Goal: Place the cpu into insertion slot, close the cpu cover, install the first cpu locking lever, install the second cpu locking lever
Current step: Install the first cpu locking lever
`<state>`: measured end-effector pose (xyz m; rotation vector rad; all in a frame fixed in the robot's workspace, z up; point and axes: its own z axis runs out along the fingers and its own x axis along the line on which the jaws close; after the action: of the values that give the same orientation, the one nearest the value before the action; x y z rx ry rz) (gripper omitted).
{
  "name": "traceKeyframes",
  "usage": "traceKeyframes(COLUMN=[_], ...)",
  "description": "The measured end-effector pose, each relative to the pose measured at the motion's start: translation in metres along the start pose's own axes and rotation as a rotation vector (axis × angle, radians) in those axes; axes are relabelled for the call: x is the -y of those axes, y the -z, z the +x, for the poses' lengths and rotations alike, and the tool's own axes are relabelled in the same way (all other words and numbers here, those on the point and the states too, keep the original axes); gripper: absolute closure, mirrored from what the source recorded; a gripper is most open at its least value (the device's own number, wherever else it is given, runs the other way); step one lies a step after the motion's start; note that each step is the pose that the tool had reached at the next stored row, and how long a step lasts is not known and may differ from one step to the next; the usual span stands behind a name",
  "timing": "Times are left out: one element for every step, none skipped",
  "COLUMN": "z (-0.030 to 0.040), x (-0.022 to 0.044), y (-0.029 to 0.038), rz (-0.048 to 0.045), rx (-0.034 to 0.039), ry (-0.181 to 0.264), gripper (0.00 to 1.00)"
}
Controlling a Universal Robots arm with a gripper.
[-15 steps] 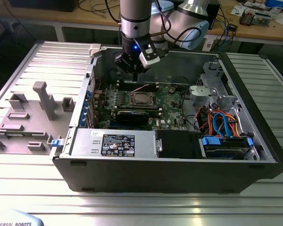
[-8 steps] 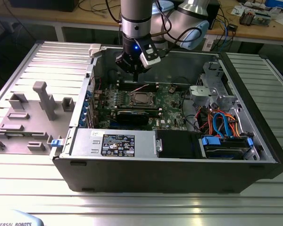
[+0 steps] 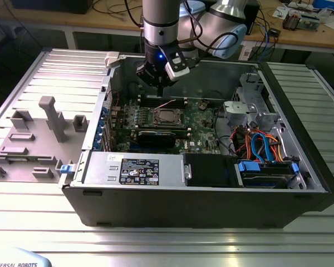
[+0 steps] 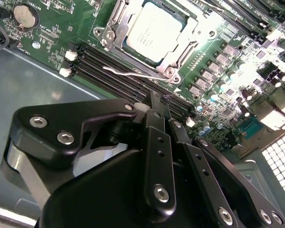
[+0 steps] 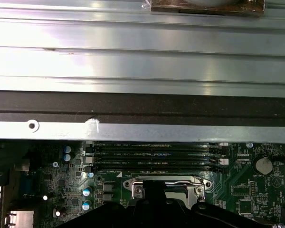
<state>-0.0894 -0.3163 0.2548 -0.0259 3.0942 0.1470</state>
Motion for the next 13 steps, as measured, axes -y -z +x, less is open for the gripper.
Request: traceKeyframes(z=[0.0, -0.0001, -0.0007, -0.0014, -0.0033, -0.0048, -0.0067, -0.0082, -0.0098, -0.0111, -0.0136, -0.016, -0.017], x=[0.0, 0.0001, 0.0002, 0.0003, 0.0004, 0.0005, 0.0006, 0.0007, 0.0008, 0.0009, 0.0008, 0.0007, 0.0007], y=[-0.0003, -0.0007, -0.0015, -0.0024, -0.0038, -0.0045, -0.0054, -0.0062, -0.0073, -0.0084, -0.0107, -0.0136, -0.0151], rz=[-0.0003, -0.0003, -0.0004, -0.0005, -0.0003, -0.0002, -0.0003, -0.0003, -0.0004, -0.0004, -0.0004, -0.0005, -0.0004], rx=[0.0, -0.0002, -0.0002, -0.0002, -0.0003, -0.0003, -0.0002, -0.0002, -0.0002, -0.0002, -0.0002, -0.0005, -0.0007], ry=[0.0, 0.0, 0.0, 0.0, 0.0, 0.0, 0.0, 0.0, 0.0, 0.0, 0.0, 0.0, 0.0], gripper=[0.89, 0.89, 0.89, 0.89, 0.89, 0.89, 0.89, 0.89, 0.89, 0.89, 0.89, 0.89, 0.89])
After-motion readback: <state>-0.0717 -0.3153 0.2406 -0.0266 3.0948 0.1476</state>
